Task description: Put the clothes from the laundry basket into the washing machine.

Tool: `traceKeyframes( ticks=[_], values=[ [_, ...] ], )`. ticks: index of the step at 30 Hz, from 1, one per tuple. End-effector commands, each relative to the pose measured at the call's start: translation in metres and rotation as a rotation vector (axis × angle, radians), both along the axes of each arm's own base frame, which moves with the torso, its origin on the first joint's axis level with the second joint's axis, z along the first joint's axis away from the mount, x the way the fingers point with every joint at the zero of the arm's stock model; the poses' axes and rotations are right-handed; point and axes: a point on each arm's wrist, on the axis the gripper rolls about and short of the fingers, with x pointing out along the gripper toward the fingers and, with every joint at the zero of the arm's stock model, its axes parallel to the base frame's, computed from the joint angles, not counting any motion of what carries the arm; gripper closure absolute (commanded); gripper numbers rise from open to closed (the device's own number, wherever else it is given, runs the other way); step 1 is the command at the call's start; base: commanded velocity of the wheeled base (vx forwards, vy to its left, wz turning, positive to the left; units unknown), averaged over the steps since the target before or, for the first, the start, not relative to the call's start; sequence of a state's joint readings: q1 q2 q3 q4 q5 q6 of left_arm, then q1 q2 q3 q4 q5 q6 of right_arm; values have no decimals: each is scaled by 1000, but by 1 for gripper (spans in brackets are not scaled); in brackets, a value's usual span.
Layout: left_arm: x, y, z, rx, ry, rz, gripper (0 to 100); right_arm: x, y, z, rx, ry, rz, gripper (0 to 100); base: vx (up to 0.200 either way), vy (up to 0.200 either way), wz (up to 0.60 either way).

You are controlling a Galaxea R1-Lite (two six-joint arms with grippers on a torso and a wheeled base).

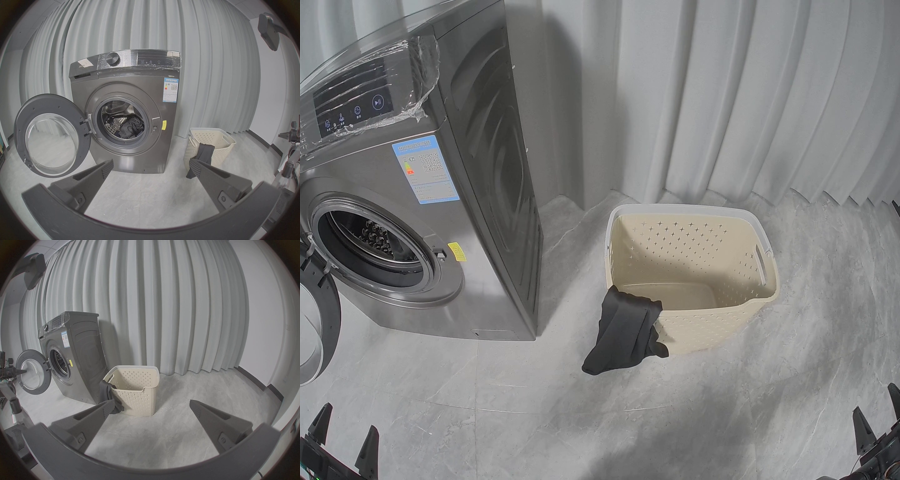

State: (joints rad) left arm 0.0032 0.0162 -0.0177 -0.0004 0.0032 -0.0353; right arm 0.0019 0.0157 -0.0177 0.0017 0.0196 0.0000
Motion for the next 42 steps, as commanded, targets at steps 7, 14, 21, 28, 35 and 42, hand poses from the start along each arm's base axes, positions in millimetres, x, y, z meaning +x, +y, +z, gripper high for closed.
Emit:
traceKeyframes(
  ticks=[7,14,21,28,35,42],
  values=[
    [1,0,-5,-2,7,1,0,0,0,-5,2,2,0,0,0,-171,0],
    [1,0,-5,-2,7,0,0,-1,0,0,12,-32,0,0,0,0,0],
    [1,0,-5,0,7,0,0,-6,0,53,15,-76,79,0,0,0,0],
    [1,0,-5,0,8,0,0,37,5,62,21,200,291,0,0,0,0],
    [1,0,-5,0,7,0,0,93,25,73,61,325,454,0,0,0,0],
    [1,0,-5,0,7,0,0,142,46,65,62,408,494,0,0,0,0]
  ],
)
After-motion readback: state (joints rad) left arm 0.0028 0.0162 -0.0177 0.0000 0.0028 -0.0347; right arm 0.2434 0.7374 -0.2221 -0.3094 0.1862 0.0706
